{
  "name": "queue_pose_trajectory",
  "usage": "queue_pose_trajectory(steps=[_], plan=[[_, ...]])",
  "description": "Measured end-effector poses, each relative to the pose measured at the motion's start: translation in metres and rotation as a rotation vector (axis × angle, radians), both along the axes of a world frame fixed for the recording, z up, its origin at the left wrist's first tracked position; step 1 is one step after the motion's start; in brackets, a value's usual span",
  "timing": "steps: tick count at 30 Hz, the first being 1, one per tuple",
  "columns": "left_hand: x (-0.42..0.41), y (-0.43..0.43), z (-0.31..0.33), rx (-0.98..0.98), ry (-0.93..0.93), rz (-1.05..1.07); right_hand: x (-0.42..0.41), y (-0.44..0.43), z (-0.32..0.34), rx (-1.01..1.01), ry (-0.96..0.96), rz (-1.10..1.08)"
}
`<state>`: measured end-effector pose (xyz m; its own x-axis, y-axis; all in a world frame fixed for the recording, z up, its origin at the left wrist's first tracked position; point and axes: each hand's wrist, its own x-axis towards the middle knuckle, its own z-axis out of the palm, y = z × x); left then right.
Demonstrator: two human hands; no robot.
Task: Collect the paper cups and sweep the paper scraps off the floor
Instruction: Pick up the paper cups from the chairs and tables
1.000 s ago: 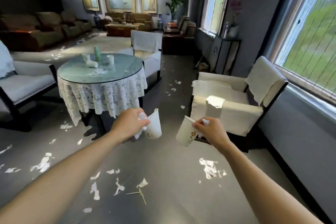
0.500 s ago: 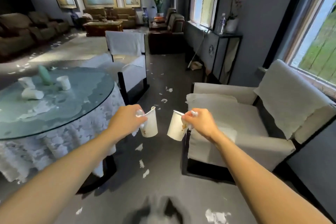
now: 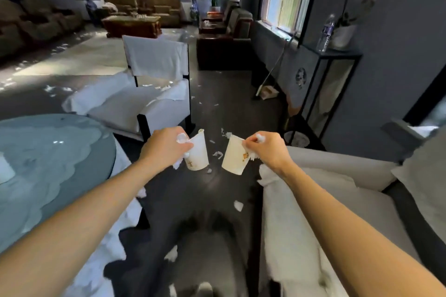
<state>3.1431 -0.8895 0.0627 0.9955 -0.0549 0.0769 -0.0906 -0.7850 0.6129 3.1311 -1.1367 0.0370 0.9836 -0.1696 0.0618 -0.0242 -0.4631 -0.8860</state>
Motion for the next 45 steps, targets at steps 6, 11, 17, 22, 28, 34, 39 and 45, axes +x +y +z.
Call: queue_pose_trajectory(steps=[6,11,17,22,28,34,39,45], plan=[[0.193,-0.017,0.018,0.05,0.01,-0.005,0.185,-0.016,0.01,0.007,0.017,-0.037],[0.335,-0.061,0.016,0.049,0.034,-0.065,0.314,-0.048,0.011,0.035,0.019,-0.073],[0.506,-0.135,0.027,0.011,0.044,-0.174,0.482,-0.111,0.013,0.014,0.021,-0.109],[0.64,-0.194,0.043,0.005,0.01,-0.207,0.609,-0.162,0.036,0.018,-0.035,-0.167],[0.8,-0.265,0.023,-0.009,0.043,-0.226,0.756,-0.232,0.03,0.009,-0.055,-0.178],[1.003,-0.355,0.009,0.067,-0.038,-0.269,0.947,-0.317,-0.004,0.081,-0.041,-0.266],[1.164,-0.407,0.02,0.027,-0.04,-0.3,1.103,-0.371,0.014,0.067,-0.011,-0.267],[1.337,-0.458,0.007,0.055,-0.048,-0.269,1.275,-0.428,0.023,-0.025,-0.02,-0.249]])
